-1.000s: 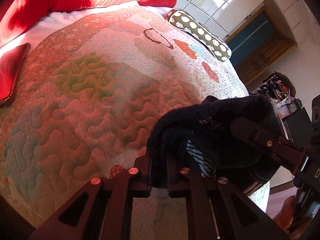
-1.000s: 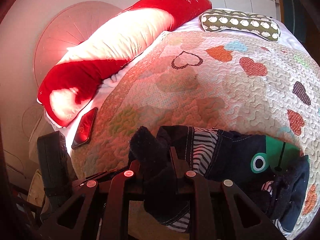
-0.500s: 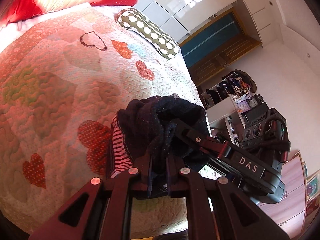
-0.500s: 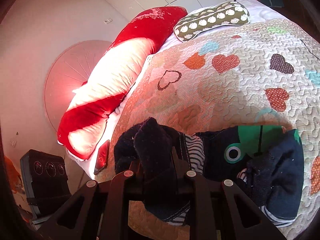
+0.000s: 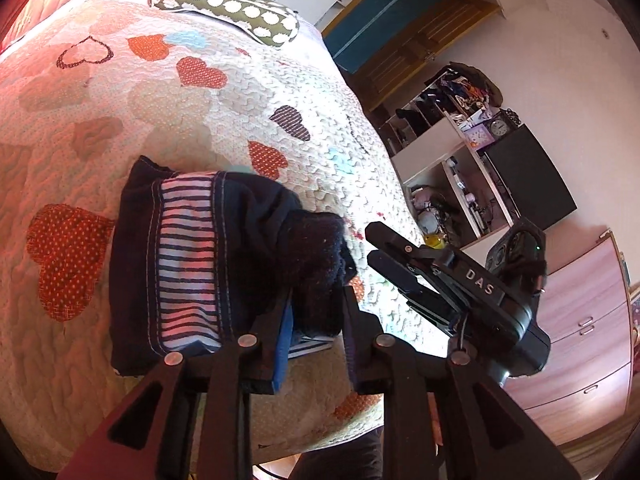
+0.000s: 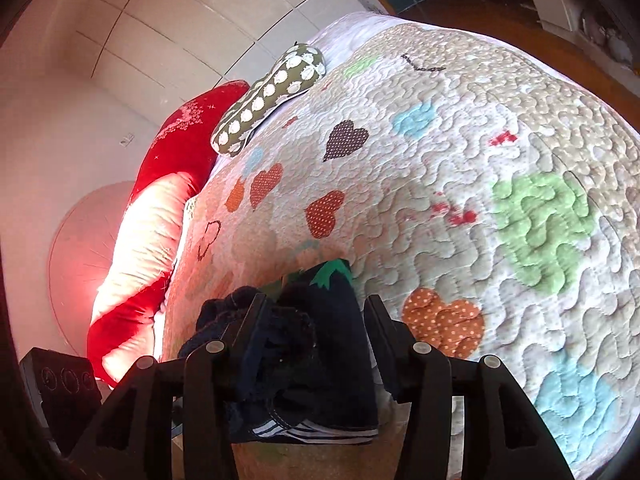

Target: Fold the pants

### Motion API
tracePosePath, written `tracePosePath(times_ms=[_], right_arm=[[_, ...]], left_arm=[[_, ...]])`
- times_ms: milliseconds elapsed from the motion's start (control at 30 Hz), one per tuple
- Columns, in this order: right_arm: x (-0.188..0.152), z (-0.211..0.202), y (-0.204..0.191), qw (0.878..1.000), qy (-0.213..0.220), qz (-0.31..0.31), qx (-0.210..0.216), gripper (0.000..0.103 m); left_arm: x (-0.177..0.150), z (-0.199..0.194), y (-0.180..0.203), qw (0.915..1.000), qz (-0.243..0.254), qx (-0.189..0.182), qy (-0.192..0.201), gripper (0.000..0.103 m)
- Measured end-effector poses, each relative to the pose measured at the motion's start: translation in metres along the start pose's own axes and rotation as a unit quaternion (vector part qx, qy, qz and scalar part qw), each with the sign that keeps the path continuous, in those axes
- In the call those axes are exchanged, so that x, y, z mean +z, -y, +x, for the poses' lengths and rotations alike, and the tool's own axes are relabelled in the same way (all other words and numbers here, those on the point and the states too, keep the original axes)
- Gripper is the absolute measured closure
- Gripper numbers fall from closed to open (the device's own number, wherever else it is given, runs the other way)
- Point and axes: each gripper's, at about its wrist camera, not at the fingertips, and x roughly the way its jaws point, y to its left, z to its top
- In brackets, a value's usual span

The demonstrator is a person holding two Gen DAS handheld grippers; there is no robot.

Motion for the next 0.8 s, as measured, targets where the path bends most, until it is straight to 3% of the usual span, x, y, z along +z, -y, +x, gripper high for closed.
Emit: tracePosePath(times_ms=[33, 100, 167, 300, 433, 467, 500, 533, 633, 800], right_arm=[[0.002, -0.008, 0.004, 1.000, 0.009, 0.001, -0.004, 0.049], [0.006, -0.021, 0.003, 1.000, 0.021, 0.001, 0.000, 0.049], [0.005, -0.030, -0.006, 0.999, 0.032, -0.010, 0.016, 0.049], [-0.010, -0.025, -0.047, 0.996, 0.010, -0.080, 0.028, 0.044], [-0.036, 0.001, -0.068, 0.991, -0.019, -0.131, -0.029, 0.041], [-0.042, 0.008, -0.069, 0.989, -0.032, -0.139, -0.028, 0.046], [-0.046, 0.013, -0.069, 0.988, -0.047, -0.147, -0.019, 0.073], [-0.051, 0.015, -0.068, 0.987, -0.057, -0.152, -0.013, 0.088], [-0.053, 0.017, -0.062, 0.985, -0.051, -0.157, -0.050, 0.088], [-0.046, 0.031, -0.042, 0.982, -0.055, -0.146, -0.106, 0.088]], left_arm=[[-0.001, -0.009, 0.004, 0.9999, 0.009, -0.010, 0.006, 0.078], [-0.003, -0.027, 0.008, 0.9993, 0.019, -0.022, 0.022, 0.062], [-0.004, -0.043, 0.003, 0.9989, 0.012, -0.002, 0.046, 0.056], [-0.005, -0.060, -0.024, 0.9969, -0.025, 0.031, 0.068, 0.056], [-0.013, -0.068, -0.054, 0.9935, -0.068, 0.053, 0.075, 0.056], [-0.014, -0.068, -0.060, 0.9928, -0.075, 0.057, 0.074, 0.056], [-0.015, -0.068, -0.064, 0.9920, -0.081, 0.064, 0.073, 0.056], [-0.016, -0.069, -0.068, 0.9910, -0.084, 0.074, 0.073, 0.056], [-0.018, -0.069, -0.078, 0.9876, -0.090, 0.104, 0.076, 0.056], [-0.020, -0.057, -0.082, 0.9860, -0.091, 0.123, 0.066, 0.056]])
